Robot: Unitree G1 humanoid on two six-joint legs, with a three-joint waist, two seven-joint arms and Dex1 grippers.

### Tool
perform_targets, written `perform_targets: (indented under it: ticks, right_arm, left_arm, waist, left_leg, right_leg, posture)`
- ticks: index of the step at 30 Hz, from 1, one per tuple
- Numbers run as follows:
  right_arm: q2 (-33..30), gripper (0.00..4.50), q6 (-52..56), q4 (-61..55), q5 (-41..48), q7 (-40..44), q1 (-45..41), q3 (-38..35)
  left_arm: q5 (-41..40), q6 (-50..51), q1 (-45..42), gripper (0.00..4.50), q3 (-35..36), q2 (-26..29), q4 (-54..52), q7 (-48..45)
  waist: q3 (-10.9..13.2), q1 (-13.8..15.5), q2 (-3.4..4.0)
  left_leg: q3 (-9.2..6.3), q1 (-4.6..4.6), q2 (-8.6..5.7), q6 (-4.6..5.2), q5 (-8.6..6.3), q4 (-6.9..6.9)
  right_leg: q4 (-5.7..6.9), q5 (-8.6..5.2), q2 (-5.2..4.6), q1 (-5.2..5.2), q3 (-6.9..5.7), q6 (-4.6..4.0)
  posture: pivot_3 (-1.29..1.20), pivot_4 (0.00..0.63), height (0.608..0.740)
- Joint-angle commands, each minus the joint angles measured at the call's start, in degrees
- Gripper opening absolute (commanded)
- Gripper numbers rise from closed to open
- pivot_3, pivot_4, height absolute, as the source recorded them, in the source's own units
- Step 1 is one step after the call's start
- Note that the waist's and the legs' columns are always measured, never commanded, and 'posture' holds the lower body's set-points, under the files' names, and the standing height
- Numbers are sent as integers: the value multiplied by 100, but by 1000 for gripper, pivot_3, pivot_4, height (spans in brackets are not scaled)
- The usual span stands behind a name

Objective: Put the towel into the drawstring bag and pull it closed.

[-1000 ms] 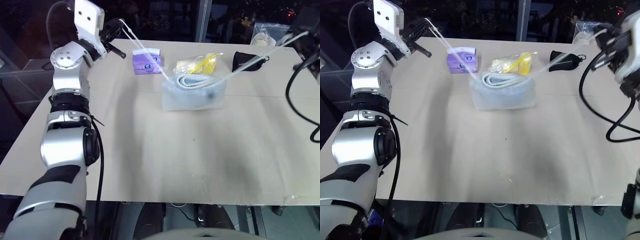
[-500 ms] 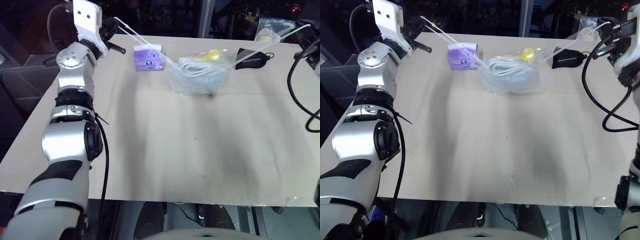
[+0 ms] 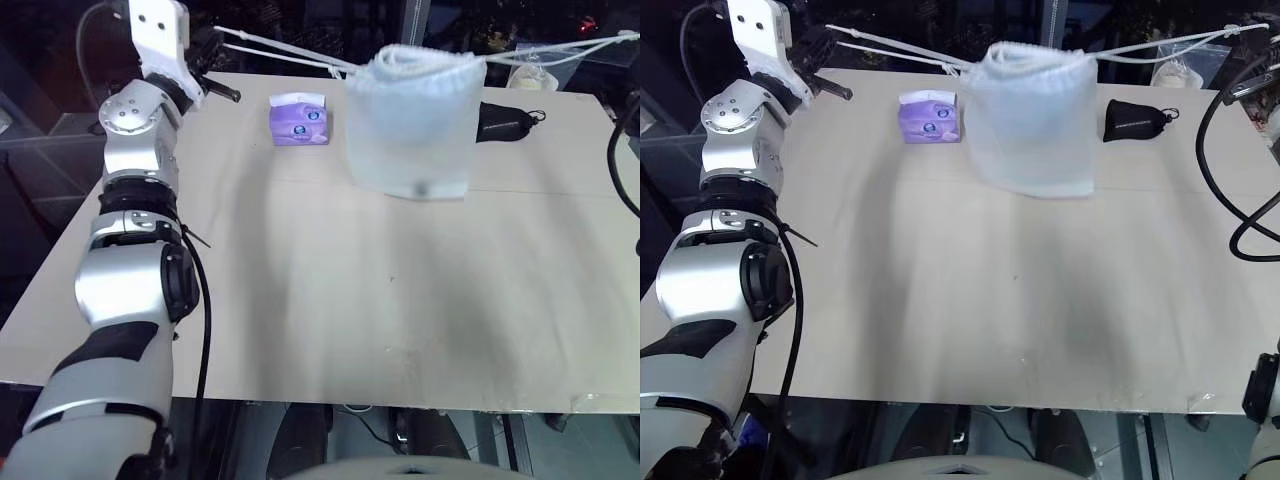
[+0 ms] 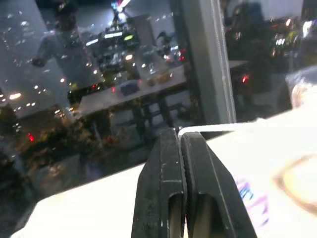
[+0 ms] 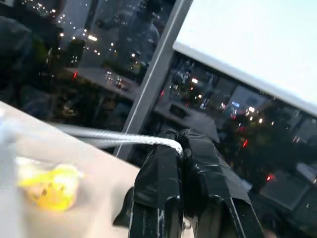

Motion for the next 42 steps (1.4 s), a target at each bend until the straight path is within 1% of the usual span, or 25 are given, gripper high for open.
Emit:
perform_targets:
  ticks: [1,2,3,5,6,9,12,14,15,19,22,24,25,27,30,33,35,37,39,41,42]
  right_arm:
    - [-222,0,-9,-270,20,-52,-172,-129]
    - [-255,0,-58,-326,-34,97,21,-24]
    - [-110,0,26,-410,92,105,172,10]
    - [-117,0,-84,-436,-35,158,368,175]
    - [-152,0,-145,-419,-92,171,361,212]
    - [58,0,-25,-354,175,-97,-92,36]
    - [29,0,-82,-349,98,-2,-70,131]
    - [45,0,-7,-403,196,71,-54,187]
    - [69,0,146,-491,323,131,25,225]
    - [120,0,240,-785,268,287,491,616]
    - [211,0,337,-999,288,314,631,926]
    - [290,0,610,-1187,485,395,726,1152]
    - [277,0,742,-1271,545,456,819,1263]
    - [34,0,1019,-1608,764,835,1283,1402]
    - [-103,0,1259,-2019,1150,1118,1971,1138]
    - [-258,0,1338,-2506,1319,1356,2784,969]
    - [-292,0,1434,-3091,1711,1599,3620,857]
    - [-283,0,1513,-3468,2054,1714,4214,734]
    - [-271,0,1422,-3591,1988,1666,4532,756]
    - [-45,0,1293,-3312,1696,1292,4444,909]
    - [50,0,1189,-3060,1499,1146,4326,985]
  left_arm:
    - [-172,130,-150,18,99,-61,-237,-29]
    - [-88,264,-67,18,-19,-87,-246,-151]
    - [61,175,169,18,-233,-142,-375,-381]
    - [86,169,438,18,-382,-268,-597,-647]
    - [60,188,428,18,-364,-295,-629,-622]
    - [-34,228,178,18,-201,-352,-538,-393]
    - [-52,178,126,18,-196,-413,-592,-426]
    - [-36,222,206,18,-264,-471,-708,-557]
    - [-38,270,310,18,-305,-517,-823,-653]
    - [-80,517,752,18,-413,-690,-1401,-919]
    - [-159,784,1036,18,-489,-817,-1927,-1005]
    - [-256,1048,1251,18,-545,-951,-2355,-1067]
    - [-292,1167,1352,18,-571,-1009,-2547,-1092]
    - [-446,1464,1610,18,-578,-1076,-3027,-1165]
    - [-706,1918,2043,18,-494,-959,-3677,-1293]
    - [-984,2232,2498,18,-352,-754,-4139,-1443]
    - [-1140,2341,3104,18,-250,-445,-4394,-1745]
    - [-1287,2473,3550,18,-116,-234,-4514,-1890]
    - [-1251,2409,3890,18,-80,-25,-4502,-1992]
    - [-1168,2411,4031,18,-130,48,-4413,-1943]
    - [-1069,2354,4001,18,-188,32,-4263,-1850]
  waist:
    - [3,9,5]
    - [3,18,6]
    - [0,24,4]
    - [-3,18,6]
    - [-3,19,6]
    - [7,12,2]
    - [4,8,0]
    - [3,9,4]
    - [2,9,4]
    - [-2,11,8]
    - [-1,6,7]
    - [-1,3,7]
    - [-2,6,7]
    - [-2,25,7]
    - [-2,25,6]
    - [-2,0,6]
    - [-4,-14,8]
    - [-5,-18,8]
    - [-4,-17,7]
    - [-7,-5,0]
    - [-7,9,-5]
  left_leg:
    - [0,-1,0,0,0,4]
    - [1,-7,0,0,0,3]
    - [0,-13,0,0,0,3]
    - [-2,-5,0,0,0,1]
    - [-1,-8,0,0,0,-2]
    - [0,-21,0,0,0,7]
    - [-1,-13,-1,0,0,6]
    - [-2,-11,-1,0,0,3]
    - [-1,-11,-1,0,0,2]
    - [-2,-10,-1,0,0,2]
    - [0,-12,-1,0,0,6]
    - [0,-11,-1,0,0,7]
    - [-3,-12,-1,0,0,7]
    - [-5,-8,0,0,0,6]
    - [-12,-13,0,0,0,4]
    - [-7,-11,0,0,0,5]
    - [-9,-4,1,0,0,6]
    - [-12,23,7,0,0,0]
    - [-11,52,12,0,-1,-6]
    - [-10,83,14,0,-1,-3]
    - [-11,82,14,0,0,4]
  right_leg:
    - [6,0,0,-1,1,0]
    - [7,0,0,-7,1,0]
    - [7,0,0,-11,-2,0]
    - [3,-1,0,-5,-5,1]
    - [0,-1,0,-6,-3,1]
    - [3,0,0,-14,-1,0]
    - [5,0,1,-12,1,0]
    - [4,0,1,-10,0,0]
    - [3,0,1,-10,1,0]
    - [3,0,1,-9,1,1]
    - [6,0,0,-9,2,0]
    - [7,0,0,-10,3,0]
    - [9,0,0,-10,2,0]
    - [11,0,1,-8,1,0]
    - [2,-1,1,-5,-5,0]
    - [0,-1,0,-5,2,1]
    - [6,-1,1,-5,3,1]
    - [13,-3,8,13,4,-1]
    - [16,-4,14,35,5,-3]
    - [8,-12,14,66,3,-8]
    - [1,-24,14,72,2,-16]
  posture:
    - [0,150,740]
    - [0,150,740]
    - [0,150,740]
    - [0,150,740]
    - [0,150,740]
    - [0,150,740]
    - [0,150,740]
    - [0,150,740]
    - [0,150,740]
    - [0,150,740]
    - [0,150,740]
    - [0,150,740]
    - [0,150,740]
    - [0,150,740]
    - [0,150,740]
    - [0,150,740]
    - [0,150,740]
    - [0,150,740]
    - [0,150,740]
    - [0,150,740]
    - [0,150,740]
